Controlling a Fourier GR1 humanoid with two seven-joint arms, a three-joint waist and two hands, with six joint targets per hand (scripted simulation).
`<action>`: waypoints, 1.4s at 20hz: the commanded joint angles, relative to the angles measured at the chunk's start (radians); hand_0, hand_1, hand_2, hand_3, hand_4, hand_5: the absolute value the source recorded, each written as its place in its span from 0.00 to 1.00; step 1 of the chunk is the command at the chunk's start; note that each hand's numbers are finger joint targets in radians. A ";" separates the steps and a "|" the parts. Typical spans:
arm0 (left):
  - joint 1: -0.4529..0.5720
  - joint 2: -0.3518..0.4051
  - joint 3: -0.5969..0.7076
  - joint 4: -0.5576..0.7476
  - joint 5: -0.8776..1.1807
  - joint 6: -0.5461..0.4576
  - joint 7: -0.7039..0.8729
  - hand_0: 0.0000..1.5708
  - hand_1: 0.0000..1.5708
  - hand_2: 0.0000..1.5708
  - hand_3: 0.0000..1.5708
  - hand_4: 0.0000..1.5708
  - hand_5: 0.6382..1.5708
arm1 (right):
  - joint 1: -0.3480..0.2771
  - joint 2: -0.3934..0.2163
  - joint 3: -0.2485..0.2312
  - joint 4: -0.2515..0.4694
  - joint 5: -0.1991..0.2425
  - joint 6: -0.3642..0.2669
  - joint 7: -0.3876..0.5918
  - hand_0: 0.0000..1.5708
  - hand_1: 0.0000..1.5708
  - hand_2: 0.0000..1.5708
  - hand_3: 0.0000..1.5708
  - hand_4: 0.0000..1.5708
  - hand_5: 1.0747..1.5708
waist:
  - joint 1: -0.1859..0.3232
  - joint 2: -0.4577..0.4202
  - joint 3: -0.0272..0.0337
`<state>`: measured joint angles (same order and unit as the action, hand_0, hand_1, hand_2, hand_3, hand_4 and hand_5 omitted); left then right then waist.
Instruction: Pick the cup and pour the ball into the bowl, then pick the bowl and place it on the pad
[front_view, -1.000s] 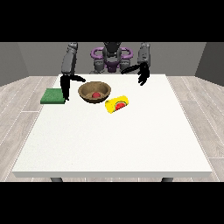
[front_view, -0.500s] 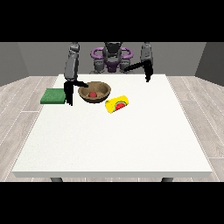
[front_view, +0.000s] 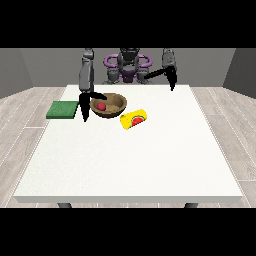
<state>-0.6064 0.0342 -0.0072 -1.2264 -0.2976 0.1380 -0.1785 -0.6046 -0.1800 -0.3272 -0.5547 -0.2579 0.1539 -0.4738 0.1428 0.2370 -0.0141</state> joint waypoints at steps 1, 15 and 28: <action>0.089 -0.028 -0.035 0.014 -0.012 -0.001 -0.021 0.00 0.00 0.00 0.00 0.00 0.99 | -0.042 0.070 0.009 0.025 -0.011 -0.083 0.098 0.00 0.00 0.00 0.00 0.23 0.95 | 0.021 -0.073 0.0139; 0.022 0.049 0.043 -0.006 0.049 -0.068 0.027 0.00 0.00 0.00 0.00 0.00 1.00 | -0.025 -0.012 0.075 0.116 0.092 -0.231 0.240 1.00 1.00 1.00 1.00 0.66 0.96 | 0.019 -0.042 0.0133; 0.135 0.133 0.159 0.125 0.107 -0.083 -0.093 0.00 0.00 0.00 0.00 0.00 1.00 | -0.135 -0.090 0.113 0.014 0.094 -0.216 0.546 1.00 1.00 1.00 1.00 0.67 0.96 | -0.112 -0.167 0.0135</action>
<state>-0.5139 0.1382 0.1214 -1.1361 -0.2034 0.0626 -0.2254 -0.7149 -0.1949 -0.2022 -0.5172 -0.1401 -0.1313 -0.0303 0.0713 0.0954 -0.0015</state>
